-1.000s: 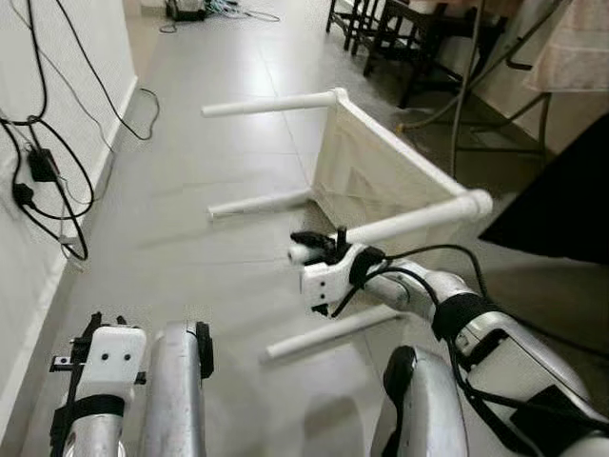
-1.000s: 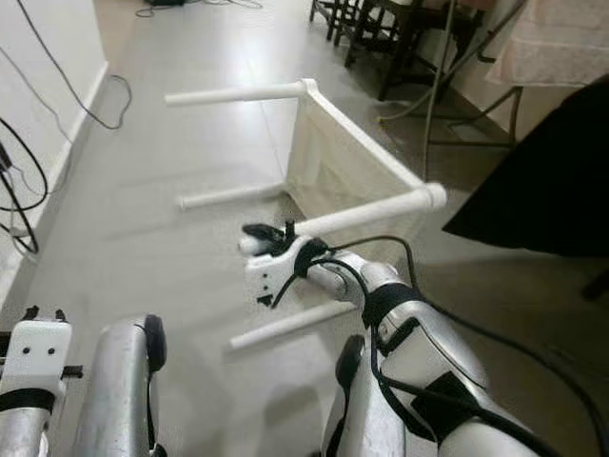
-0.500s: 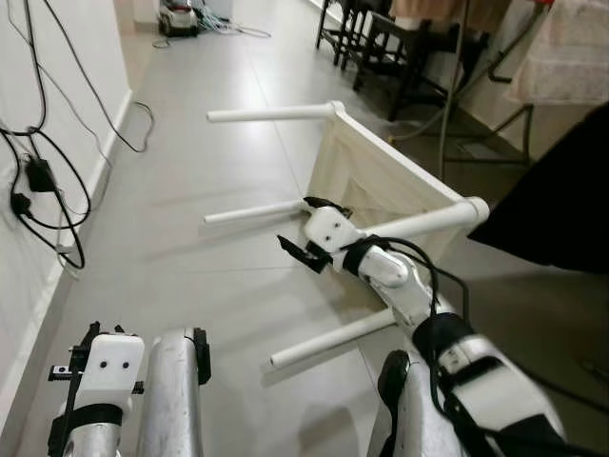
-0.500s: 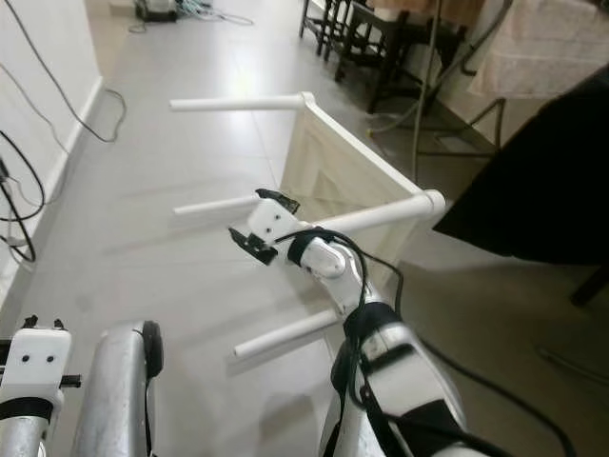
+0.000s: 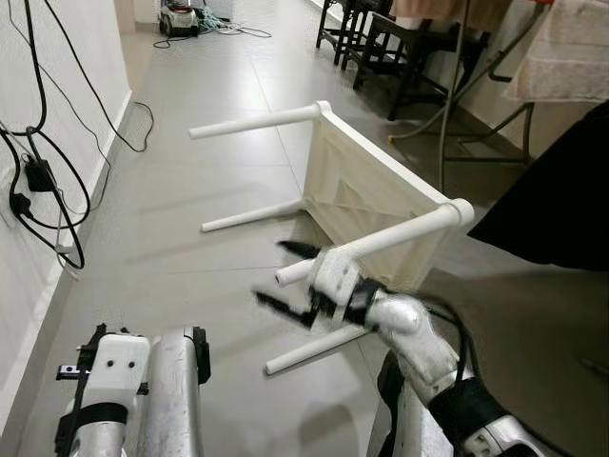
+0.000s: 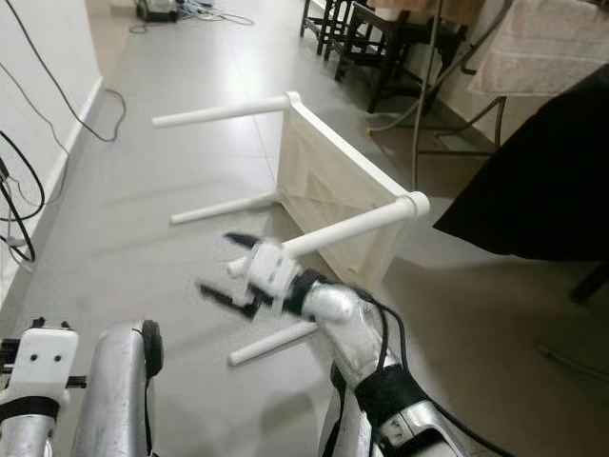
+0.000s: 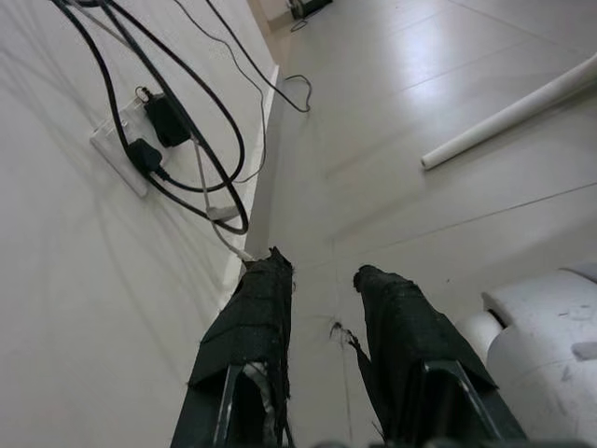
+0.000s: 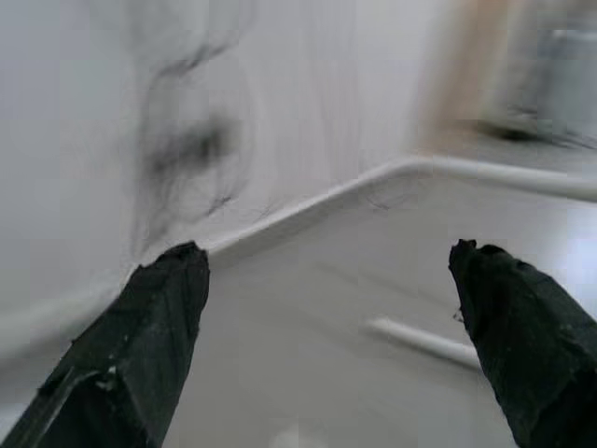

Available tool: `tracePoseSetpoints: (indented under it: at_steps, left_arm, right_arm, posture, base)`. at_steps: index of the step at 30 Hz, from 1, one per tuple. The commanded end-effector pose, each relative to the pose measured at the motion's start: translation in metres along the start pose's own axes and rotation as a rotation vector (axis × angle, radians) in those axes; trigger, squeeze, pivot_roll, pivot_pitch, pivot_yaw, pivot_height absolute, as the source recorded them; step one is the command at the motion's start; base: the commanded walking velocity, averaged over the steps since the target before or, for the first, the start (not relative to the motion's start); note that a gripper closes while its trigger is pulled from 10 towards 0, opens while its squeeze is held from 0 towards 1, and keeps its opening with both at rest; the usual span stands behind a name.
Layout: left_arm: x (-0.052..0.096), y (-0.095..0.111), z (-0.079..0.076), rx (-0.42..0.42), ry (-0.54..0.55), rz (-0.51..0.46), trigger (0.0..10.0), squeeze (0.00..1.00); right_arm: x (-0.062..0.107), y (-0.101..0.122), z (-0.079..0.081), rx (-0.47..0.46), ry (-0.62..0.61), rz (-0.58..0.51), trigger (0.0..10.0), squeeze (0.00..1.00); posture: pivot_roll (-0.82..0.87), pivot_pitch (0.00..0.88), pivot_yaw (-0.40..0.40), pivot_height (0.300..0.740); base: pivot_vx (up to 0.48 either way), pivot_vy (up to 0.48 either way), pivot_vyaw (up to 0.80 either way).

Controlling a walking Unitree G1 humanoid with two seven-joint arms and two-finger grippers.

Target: Building children table

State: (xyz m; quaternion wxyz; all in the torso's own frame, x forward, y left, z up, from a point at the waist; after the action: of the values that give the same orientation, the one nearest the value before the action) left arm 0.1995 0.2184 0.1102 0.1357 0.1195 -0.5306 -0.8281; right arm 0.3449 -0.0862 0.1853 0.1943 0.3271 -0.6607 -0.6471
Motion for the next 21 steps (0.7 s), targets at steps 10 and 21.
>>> tracePoseSetpoints:
  at_steps: [10, 21]
  left_arm:
    - [0.002, -0.004, 0.003, -0.024, -0.001, 0.015, 10.0, 0.00]
    - [0.001, -0.006, 0.004, -0.029, 0.000, 0.016, 10.0, 0.00]
  right_arm:
    - [0.020, 0.056, -0.054, -0.526, -0.337, -0.266, 10.0, 0.00]
    - [0.075, 0.056, -0.048, -0.560, -0.448, -0.209, 10.0, 0.00]
  posture:
    - [0.10, 0.000, -0.119, 0.300]
    - [0.06, 0.000, -0.135, 0.300]
  base:
    - [0.000, 0.000, 0.00]
    - [0.000, 0.000, 0.00]
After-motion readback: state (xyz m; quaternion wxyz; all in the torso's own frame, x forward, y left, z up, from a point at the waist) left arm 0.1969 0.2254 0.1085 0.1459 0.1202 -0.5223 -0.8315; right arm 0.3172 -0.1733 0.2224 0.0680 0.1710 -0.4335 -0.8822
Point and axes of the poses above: a point about 5 cm out from each wrist's last joint towards the gripper, its own x axis pointing back from the gripper into the wrist, its own y axis along the axis of the wrist's last joint, z = x × y, the point moved 1 cm from there along -x, pointing out of the wrist towards the gripper, and after that the axes turned 2 degrees about x, right-handed, at the moved point
